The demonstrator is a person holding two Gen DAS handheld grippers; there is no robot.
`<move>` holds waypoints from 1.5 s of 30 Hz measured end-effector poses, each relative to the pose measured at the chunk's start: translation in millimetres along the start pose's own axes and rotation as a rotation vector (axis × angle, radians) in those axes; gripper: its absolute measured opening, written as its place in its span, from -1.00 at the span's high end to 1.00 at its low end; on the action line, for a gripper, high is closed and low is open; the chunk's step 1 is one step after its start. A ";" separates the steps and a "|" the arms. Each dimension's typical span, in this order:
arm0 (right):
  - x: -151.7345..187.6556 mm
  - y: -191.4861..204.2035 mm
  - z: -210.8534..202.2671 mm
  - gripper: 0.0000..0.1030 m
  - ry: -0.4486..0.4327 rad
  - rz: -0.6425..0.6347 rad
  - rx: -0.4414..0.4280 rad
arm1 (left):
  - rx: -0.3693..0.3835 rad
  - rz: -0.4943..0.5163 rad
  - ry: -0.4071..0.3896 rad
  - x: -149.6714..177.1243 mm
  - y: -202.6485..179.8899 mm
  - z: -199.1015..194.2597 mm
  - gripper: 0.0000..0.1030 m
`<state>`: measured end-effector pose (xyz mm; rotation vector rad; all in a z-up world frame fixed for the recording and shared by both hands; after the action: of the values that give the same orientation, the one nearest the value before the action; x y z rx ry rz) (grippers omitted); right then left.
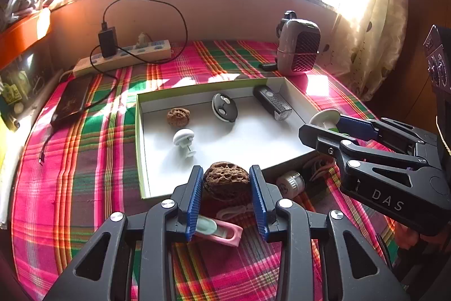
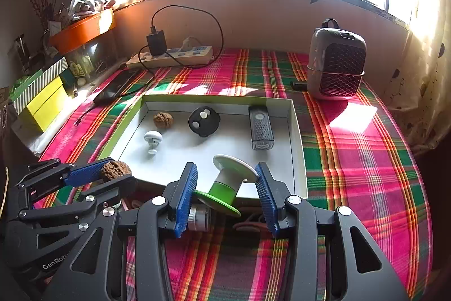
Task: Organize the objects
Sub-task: 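Carry the walnut in the left gripper and the spool in the right over the white box, then lower and open the left gripper to drop the walnut while the right releases the spool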
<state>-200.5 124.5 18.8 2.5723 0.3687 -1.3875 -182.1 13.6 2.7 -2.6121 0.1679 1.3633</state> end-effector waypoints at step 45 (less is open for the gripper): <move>-28.4 -5.8 123.1 0.14 0.093 -0.085 -0.078 | -0.066 0.043 0.065 -26.9 12.1 91.2 0.39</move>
<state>-314.7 91.1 -24.3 2.5911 0.5425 -1.2563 -272.6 22.2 -27.5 -2.7246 0.1921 1.3196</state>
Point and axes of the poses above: each gripper's, at about its wrist camera, not at the fingertips, and z roughly the way its jaws point, y to its left, x to its underside, the point moved 7 cm from there along z, roughly the way its jaws point, and after that the axes turned 11 degrees about -y, right-handed, at the moved point
